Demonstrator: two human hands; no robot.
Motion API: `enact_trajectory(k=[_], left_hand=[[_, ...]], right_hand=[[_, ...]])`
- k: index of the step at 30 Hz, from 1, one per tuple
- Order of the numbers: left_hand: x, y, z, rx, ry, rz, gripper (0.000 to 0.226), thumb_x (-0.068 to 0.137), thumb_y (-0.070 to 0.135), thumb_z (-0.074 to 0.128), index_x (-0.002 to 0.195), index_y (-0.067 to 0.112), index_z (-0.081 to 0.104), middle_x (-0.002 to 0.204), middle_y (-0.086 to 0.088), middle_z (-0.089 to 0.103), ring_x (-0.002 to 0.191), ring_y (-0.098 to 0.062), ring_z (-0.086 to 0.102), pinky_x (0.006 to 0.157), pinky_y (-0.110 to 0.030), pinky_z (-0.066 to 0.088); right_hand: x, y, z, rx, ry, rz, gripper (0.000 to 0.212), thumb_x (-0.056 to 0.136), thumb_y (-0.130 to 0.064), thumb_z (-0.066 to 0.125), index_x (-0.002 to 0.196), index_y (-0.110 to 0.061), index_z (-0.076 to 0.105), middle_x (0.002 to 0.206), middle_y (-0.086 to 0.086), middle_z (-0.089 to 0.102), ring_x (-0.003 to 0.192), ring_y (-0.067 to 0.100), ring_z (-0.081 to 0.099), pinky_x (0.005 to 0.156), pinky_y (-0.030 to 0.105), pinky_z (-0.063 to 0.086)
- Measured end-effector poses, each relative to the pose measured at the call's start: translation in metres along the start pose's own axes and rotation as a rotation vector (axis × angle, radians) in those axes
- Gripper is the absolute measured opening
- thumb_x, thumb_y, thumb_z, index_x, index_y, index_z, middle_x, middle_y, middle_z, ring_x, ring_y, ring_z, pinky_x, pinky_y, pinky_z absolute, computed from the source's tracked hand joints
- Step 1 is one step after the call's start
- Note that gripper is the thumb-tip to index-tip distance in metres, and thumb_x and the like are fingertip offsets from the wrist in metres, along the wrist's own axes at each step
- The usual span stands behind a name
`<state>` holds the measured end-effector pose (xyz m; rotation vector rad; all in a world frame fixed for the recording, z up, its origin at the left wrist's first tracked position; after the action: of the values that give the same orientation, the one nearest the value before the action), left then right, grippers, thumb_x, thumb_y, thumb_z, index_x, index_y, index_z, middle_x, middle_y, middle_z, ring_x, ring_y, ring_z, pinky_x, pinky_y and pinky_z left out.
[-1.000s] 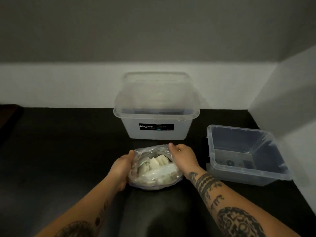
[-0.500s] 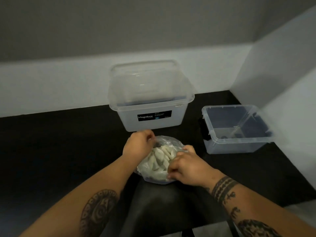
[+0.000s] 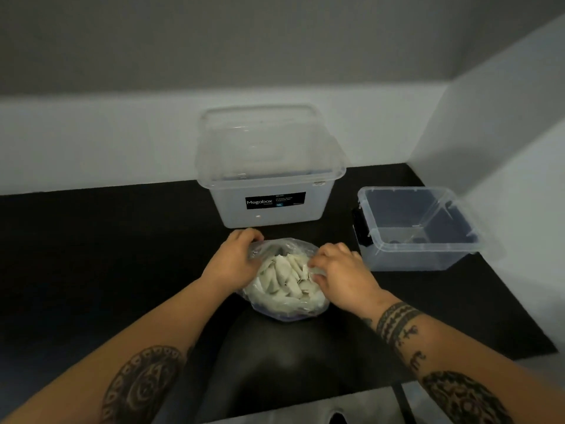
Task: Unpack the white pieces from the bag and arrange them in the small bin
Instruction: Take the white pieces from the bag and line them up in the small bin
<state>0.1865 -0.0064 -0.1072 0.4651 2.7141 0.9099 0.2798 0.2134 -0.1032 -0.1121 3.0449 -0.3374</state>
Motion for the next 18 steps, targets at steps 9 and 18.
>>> enact_trajectory(k=[9, 18], left_hand=[[-0.038, 0.022, 0.005, -0.390, 0.444, -0.174, 0.018, 0.097, 0.020, 0.067, 0.112, 0.030, 0.064, 0.111, 0.010, 0.064, 0.100, -0.004, 0.063, 0.092, -0.031, 0.056], [-0.043, 0.034, 0.007, -0.661, 0.363, -0.179, 0.013, 0.098, 0.019, 0.067, 0.106, 0.029, 0.068, 0.102, 0.005, 0.075, 0.097, -0.006, 0.071, 0.090, -0.031, 0.059]], right_hand=[[0.022, -0.024, -0.005, 0.016, 0.055, -0.073, 0.034, 0.095, -0.053, 0.056, 0.106, -0.025, 0.070, 0.108, -0.004, 0.065, 0.107, 0.019, 0.055, 0.090, 0.038, 0.044], [0.034, -0.017, -0.016, 0.470, 0.071, 0.015, 0.018, 0.094, -0.044, 0.065, 0.096, -0.028, 0.074, 0.090, -0.010, 0.067, 0.086, 0.012, 0.065, 0.084, 0.041, 0.055]])
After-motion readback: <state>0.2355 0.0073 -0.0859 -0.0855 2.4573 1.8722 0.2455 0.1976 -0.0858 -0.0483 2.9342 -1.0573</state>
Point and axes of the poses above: each hand's wrist, its own x-axis towards the middle knuckle, its own z-axis out of the palm, y = z × x, the point moved 2 cm from there along x, towards the middle knuckle
